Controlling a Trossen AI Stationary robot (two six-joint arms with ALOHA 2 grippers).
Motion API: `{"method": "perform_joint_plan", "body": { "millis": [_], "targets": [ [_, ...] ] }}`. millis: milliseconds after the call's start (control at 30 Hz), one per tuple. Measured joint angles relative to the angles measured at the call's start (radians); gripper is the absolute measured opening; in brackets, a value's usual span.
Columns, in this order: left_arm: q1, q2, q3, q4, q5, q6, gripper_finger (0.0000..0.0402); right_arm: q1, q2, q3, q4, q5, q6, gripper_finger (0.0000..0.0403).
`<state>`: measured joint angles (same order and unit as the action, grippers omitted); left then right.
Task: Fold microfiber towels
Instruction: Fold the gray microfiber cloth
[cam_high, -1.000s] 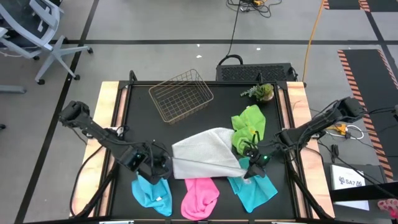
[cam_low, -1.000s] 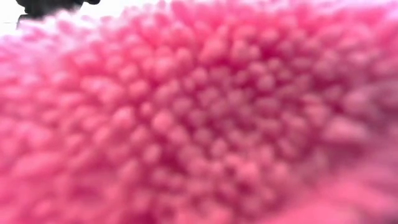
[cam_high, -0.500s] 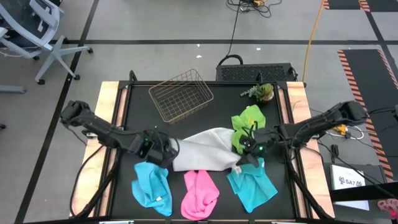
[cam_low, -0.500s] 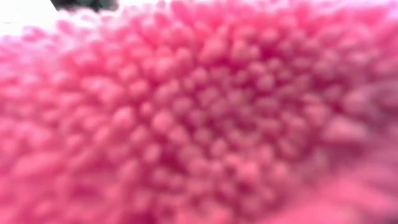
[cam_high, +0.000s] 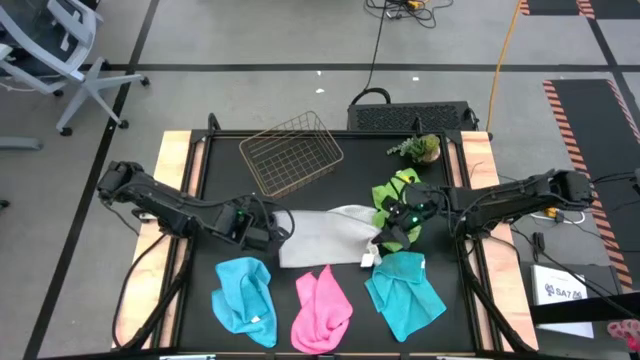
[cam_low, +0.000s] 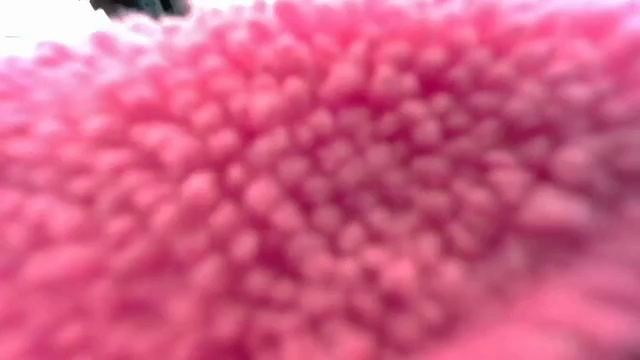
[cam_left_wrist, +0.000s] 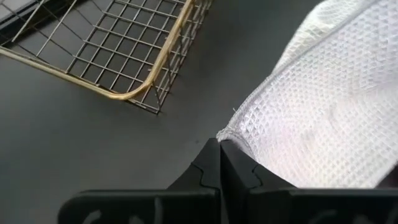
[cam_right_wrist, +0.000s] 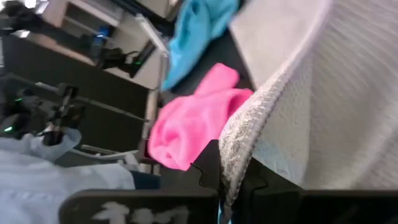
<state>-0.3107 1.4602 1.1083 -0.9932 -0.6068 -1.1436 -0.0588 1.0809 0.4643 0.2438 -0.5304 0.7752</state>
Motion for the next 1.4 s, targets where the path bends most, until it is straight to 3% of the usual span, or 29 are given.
{"method": "perform_joint_plan", "body": {
  "millis": [200,367,567,700,933,1167,1400],
  "targets": [
    [0.046,-0.054,0.087,-0.001,-0.121,0.145,0.0,-0.069,-0.017,0.079,0.117,-0.034,-0.039,0.0],
    [0.103,-0.122,0.245,0.0,-0.271,0.408,0.0,-0.164,-0.04,0.219,0.092,-0.128,-0.118,0.0],
    [0.173,-0.16,0.441,-0.001,-0.356,0.726,0.0,-0.283,-0.04,0.462,-0.166,-0.23,-0.293,0.0],
    [0.21,-0.168,0.524,-0.001,-0.368,0.862,0.0,-0.355,-0.04,0.628,-0.397,-0.237,-0.413,0.0],
    [0.251,-0.184,0.579,-0.018,-0.375,0.96,0.0,-0.46,-0.04,0.81,-0.664,-0.259,-0.55,0.0],
    [0.279,-0.187,0.578,-0.081,-0.373,0.95,0.0,-0.545,-0.032,0.801,-0.775,-0.255,-0.664,0.0],
    [0.279,-0.187,0.578,-0.089,-0.386,0.957,0.0,-0.622,0.002,0.787,-0.779,-0.256,-0.748,0.0]
  ]
}}
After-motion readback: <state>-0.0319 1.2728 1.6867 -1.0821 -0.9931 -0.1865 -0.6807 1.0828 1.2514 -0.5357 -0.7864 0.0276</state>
